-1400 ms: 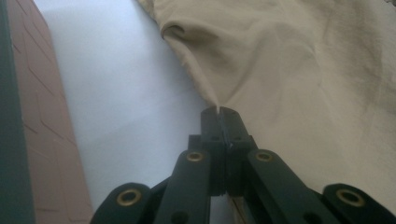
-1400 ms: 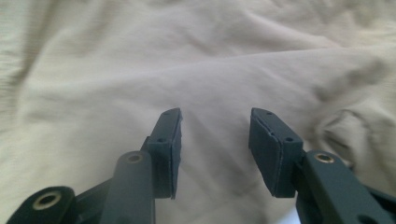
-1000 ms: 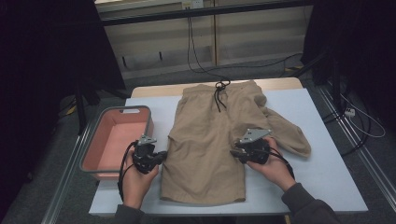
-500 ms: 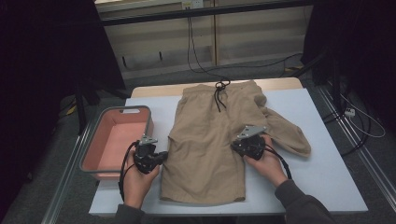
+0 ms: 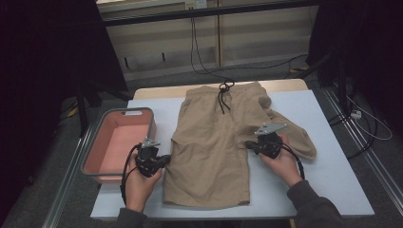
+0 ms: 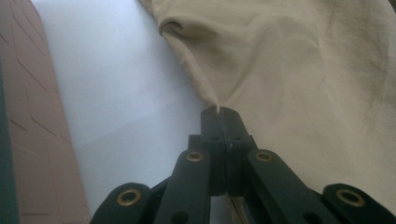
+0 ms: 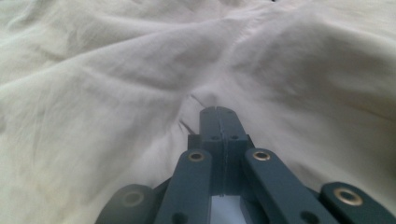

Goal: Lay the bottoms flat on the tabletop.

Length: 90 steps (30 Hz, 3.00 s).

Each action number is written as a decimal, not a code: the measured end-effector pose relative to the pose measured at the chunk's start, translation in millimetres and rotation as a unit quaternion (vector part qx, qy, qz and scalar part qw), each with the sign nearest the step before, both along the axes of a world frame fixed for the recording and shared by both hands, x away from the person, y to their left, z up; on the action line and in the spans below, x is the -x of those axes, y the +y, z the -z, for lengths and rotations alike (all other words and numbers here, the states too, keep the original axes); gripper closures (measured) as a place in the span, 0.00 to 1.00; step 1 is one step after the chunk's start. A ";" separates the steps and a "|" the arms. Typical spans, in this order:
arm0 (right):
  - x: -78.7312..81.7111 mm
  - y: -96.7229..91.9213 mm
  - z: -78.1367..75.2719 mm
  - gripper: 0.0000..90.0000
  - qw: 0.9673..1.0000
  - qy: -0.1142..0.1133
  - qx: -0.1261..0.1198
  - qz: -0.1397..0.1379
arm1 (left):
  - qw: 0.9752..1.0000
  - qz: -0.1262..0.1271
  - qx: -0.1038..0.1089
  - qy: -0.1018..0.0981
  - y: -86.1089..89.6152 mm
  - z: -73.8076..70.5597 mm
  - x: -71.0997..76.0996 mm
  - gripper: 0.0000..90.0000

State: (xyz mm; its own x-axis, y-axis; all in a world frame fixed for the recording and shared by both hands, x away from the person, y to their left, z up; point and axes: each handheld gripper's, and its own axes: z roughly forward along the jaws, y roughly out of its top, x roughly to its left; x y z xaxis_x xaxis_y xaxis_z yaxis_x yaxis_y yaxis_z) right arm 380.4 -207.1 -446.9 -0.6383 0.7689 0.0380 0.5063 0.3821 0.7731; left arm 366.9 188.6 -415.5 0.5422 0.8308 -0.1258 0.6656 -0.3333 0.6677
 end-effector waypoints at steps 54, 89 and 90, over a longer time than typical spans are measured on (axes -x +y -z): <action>10.0 -32.6 7.6 0.99 0.999 0.006 0.034 0.019 | 0.998 -0.024 0.034 -0.042 -21.4 2.3 -29.3 0.49; 14.9 -36.2 9.2 0.98 1.000 0.005 0.019 0.012 | 1.000 -0.025 -0.006 0.017 -30.2 22.7 -45.1 0.99; 15.3 -35.7 9.1 0.98 1.000 0.005 0.018 0.011 | 1.000 -0.027 -0.003 0.015 -28.7 20.0 -43.7 0.99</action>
State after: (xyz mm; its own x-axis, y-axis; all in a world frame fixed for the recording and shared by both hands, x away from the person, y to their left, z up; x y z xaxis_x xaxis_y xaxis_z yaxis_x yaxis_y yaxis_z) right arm 365.1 -242.8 -455.9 -0.6211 0.7835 0.0169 0.5228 0.3981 0.7538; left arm 410.6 159.9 -435.5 0.4929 0.8594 -0.1359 0.7024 -0.3008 0.6451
